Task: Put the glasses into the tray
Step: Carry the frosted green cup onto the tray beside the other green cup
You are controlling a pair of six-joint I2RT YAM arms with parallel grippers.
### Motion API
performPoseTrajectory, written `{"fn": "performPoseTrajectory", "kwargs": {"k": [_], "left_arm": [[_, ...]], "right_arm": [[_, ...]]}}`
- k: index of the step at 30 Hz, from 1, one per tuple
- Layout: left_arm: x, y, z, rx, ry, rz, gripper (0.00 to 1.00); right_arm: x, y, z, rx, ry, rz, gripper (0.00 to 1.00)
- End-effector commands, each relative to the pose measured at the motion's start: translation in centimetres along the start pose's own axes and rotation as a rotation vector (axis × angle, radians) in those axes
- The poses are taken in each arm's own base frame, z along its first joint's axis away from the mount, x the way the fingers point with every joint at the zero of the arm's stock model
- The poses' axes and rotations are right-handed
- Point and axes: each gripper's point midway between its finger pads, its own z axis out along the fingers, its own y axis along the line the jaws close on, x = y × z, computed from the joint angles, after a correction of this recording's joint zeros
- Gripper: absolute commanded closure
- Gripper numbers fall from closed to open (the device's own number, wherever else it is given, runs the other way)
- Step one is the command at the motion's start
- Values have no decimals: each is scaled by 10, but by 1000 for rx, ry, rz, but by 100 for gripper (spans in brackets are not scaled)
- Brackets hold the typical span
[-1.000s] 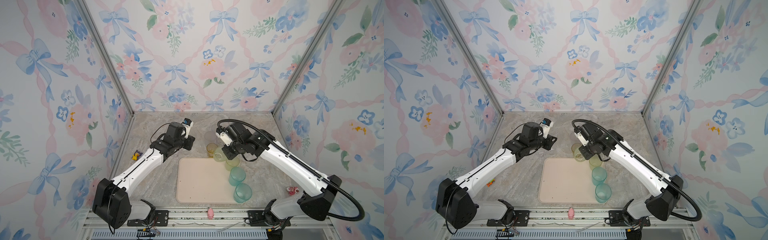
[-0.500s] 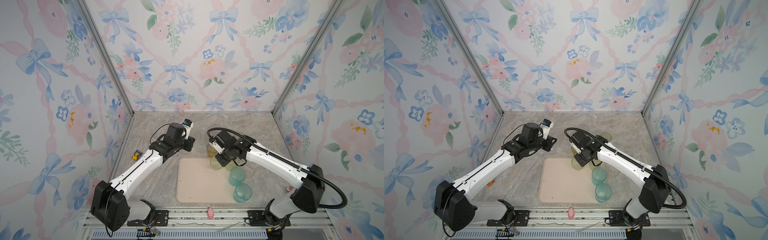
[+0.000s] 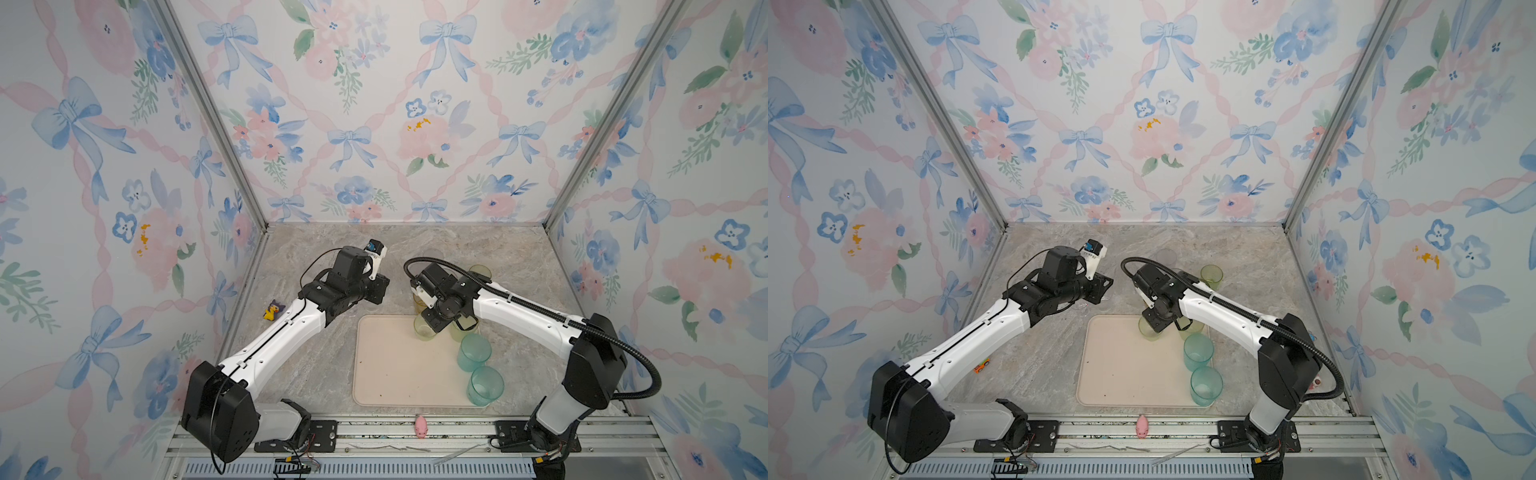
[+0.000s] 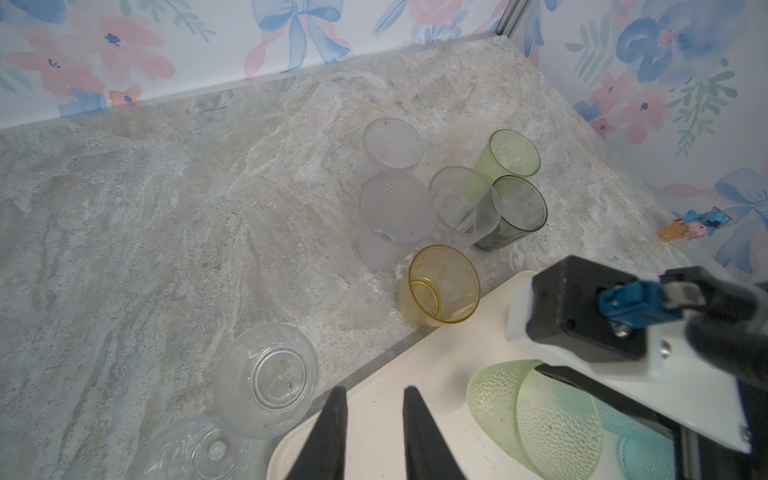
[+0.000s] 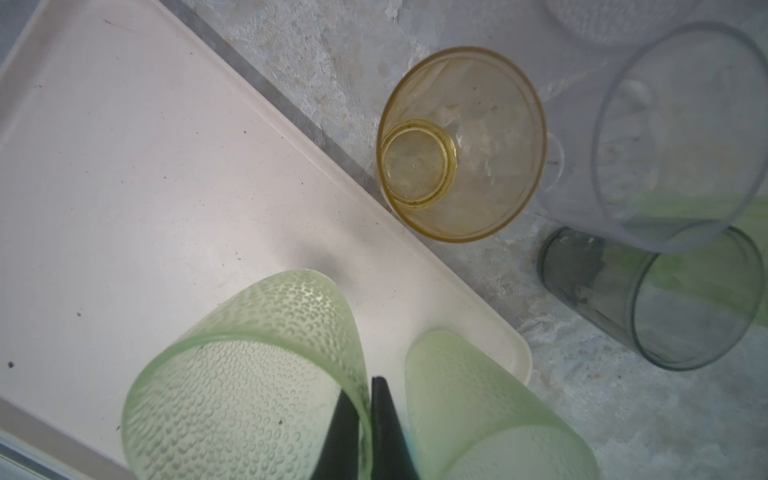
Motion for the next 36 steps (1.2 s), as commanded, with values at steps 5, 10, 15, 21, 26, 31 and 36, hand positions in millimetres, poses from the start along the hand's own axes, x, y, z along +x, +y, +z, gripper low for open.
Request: {"fn": "performPoseTrajectory", "kwargs": {"k": [5, 10, 15, 21, 26, 31, 36], "left_arm": [[11, -4, 6, 15, 44, -4, 73], [18, -10, 10, 30, 66, 4, 74], [32, -20, 17, 52, 123, 19, 74], [56, -21, 20, 49, 195, 22, 74], [61, -21, 16, 46, 210, 21, 75], [63, -22, 15, 56, 219, 17, 75], [81, -24, 16, 65, 265, 7, 75]], "right_arm": [[7, -8, 21, 8, 46, 15, 100], [7, -12, 28, 12, 52, 28, 100], [5, -17, 32, 16, 54, 38, 100], [4, -18, 37, 19, 61, 38, 99], [5, -20, 38, 21, 65, 41, 94], [6, -22, 35, 25, 64, 49, 85], [5, -26, 30, 28, 57, 56, 78]]}}
